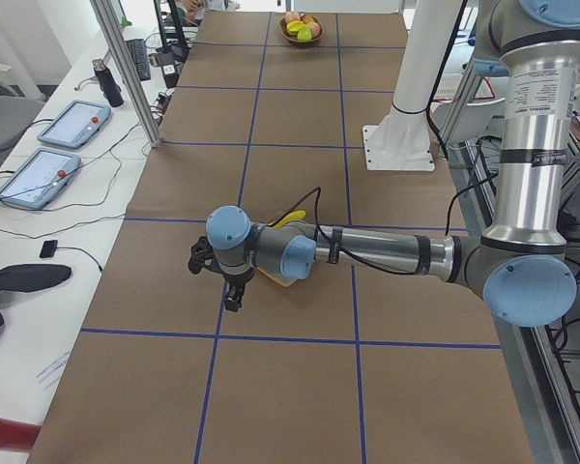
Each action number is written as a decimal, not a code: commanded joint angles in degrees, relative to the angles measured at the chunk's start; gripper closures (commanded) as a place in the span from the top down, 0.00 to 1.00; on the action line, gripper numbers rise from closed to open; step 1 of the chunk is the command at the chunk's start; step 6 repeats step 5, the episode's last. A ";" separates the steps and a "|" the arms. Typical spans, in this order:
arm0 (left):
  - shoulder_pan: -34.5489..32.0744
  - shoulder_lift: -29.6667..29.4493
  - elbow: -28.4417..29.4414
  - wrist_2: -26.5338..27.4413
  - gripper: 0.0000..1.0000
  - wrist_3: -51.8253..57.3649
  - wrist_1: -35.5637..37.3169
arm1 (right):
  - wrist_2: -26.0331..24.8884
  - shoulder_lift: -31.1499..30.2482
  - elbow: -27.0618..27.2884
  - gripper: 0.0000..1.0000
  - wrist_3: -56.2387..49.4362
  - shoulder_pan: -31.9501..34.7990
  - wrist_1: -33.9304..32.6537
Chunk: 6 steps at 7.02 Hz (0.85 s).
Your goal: Transfer all bananas from basket to plate
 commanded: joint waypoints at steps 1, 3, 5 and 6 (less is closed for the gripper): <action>-0.17 0.41 -0.72 -0.21 1.00 -0.07 0.12 | 0.07 0.13 0.12 1.00 0.00 0.00 -0.10; -0.18 0.50 -1.07 -0.21 1.00 -0.07 0.21 | 0.07 -0.31 1.17 1.00 0.00 0.78 -0.36; -0.26 0.15 -1.16 -0.13 1.00 -0.07 0.12 | -0.19 0.39 0.65 1.00 0.00 0.70 -0.28; -0.26 0.15 -1.16 -0.13 1.00 -0.07 0.12 | -0.19 0.39 0.65 1.00 0.00 0.70 -0.28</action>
